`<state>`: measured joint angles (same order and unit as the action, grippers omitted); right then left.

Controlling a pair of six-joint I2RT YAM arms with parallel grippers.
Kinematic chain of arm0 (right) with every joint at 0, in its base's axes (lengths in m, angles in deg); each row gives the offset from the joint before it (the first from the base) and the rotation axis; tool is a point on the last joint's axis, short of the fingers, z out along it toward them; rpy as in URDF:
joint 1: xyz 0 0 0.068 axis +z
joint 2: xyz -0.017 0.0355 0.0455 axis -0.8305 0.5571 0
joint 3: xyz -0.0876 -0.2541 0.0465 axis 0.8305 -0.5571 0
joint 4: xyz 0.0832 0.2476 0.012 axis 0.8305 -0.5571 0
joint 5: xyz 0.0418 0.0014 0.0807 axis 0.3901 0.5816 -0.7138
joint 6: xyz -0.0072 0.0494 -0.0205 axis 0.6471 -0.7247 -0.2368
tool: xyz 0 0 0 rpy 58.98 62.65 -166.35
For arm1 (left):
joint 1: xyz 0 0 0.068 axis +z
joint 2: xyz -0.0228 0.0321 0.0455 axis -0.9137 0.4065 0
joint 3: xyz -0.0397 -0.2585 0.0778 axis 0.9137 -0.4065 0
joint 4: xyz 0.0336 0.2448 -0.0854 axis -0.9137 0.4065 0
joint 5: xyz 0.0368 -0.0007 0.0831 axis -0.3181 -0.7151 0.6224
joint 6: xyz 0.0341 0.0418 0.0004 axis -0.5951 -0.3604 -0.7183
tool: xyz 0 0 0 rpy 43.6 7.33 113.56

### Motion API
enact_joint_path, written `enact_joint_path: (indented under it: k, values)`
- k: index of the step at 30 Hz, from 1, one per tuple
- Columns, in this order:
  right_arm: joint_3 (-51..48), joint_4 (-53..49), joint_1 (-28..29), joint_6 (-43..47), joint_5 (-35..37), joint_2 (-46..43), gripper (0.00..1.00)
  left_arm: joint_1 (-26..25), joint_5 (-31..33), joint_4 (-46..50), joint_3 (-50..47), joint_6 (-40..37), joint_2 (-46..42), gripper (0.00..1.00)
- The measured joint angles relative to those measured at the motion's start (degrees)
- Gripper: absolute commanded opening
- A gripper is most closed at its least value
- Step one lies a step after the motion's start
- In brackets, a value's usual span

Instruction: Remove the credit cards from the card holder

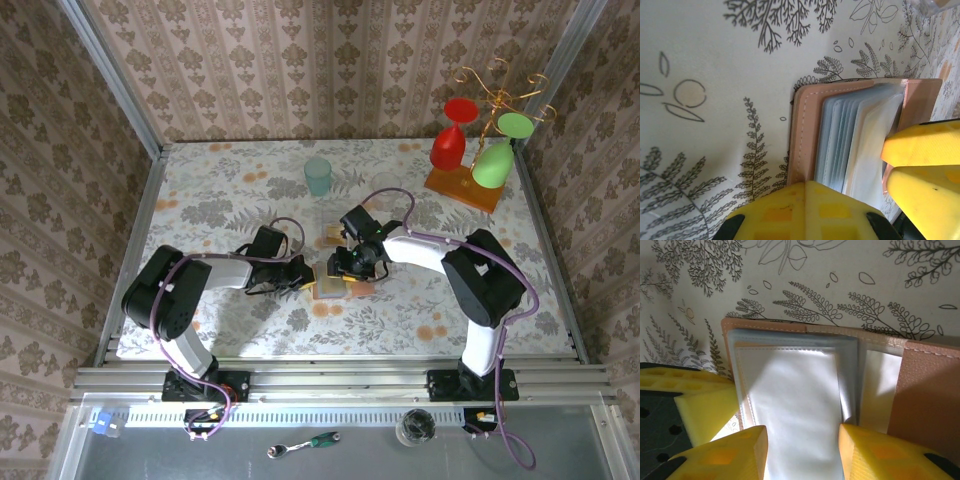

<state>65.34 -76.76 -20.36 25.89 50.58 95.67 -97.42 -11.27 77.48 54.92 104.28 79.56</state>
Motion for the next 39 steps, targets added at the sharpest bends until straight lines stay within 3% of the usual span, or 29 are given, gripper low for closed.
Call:
enact_joint_path:
  k: [20,27,39]
  values:
    - [-0.98,0.33,-0.44,-0.04,0.81,0.02,0.39,-0.02,2.38,7.3,2.78,-0.57,-3.93,0.0]
    - [-1.27,0.44,-0.66,-0.07,0.76,0.02,0.38,-1.44,1.75,4.7,3.89,1.64,-4.24,0.1]
    - [-1.99,1.6,-0.76,-0.2,0.31,0.0,0.38,-2.78,0.26,0.66,3.93,4.33,-1.49,0.12]
